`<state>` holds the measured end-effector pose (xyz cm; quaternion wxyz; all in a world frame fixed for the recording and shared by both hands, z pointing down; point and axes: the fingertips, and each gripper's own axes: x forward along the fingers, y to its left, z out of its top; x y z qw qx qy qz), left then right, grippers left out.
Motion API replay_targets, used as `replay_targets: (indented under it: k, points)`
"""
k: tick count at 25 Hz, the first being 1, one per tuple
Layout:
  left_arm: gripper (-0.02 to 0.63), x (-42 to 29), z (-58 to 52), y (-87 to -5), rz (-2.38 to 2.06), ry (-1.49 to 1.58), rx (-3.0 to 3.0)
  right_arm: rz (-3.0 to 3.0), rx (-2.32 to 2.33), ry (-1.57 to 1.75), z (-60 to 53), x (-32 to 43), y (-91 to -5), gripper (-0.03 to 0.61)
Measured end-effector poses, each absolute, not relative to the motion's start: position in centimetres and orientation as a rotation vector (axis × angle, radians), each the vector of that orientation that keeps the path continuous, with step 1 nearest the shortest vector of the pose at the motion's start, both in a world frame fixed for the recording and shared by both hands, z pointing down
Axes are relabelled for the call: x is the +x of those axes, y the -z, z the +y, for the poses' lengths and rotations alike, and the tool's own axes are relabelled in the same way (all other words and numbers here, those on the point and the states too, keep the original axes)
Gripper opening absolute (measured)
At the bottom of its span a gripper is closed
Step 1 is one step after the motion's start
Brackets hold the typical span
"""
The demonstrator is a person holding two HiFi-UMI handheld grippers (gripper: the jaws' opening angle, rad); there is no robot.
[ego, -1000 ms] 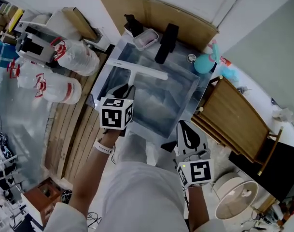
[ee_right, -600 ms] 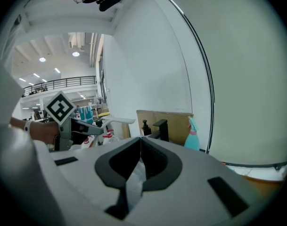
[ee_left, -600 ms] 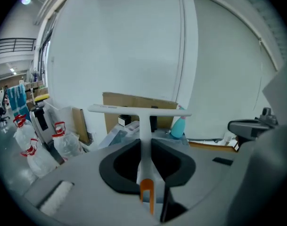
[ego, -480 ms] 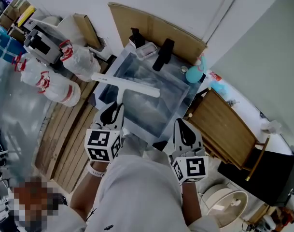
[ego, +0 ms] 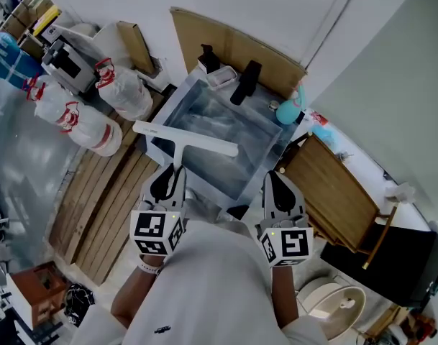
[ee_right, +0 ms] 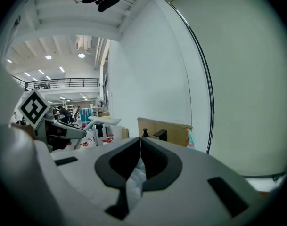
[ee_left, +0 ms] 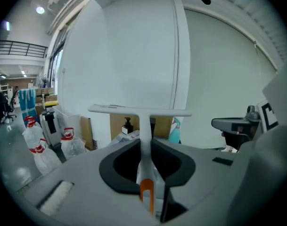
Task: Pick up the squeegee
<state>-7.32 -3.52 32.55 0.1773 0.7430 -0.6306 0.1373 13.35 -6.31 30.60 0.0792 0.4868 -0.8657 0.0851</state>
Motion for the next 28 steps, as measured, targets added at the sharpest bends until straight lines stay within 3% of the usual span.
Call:
replay_targets:
  k: [28]
  points:
    - [0.067, -4.7, -2.3, -33.4, -1.757, -0.442, 2.126, -2.581, 1.435, -0.267, -6.1, 14.9, -31.8, 0.006]
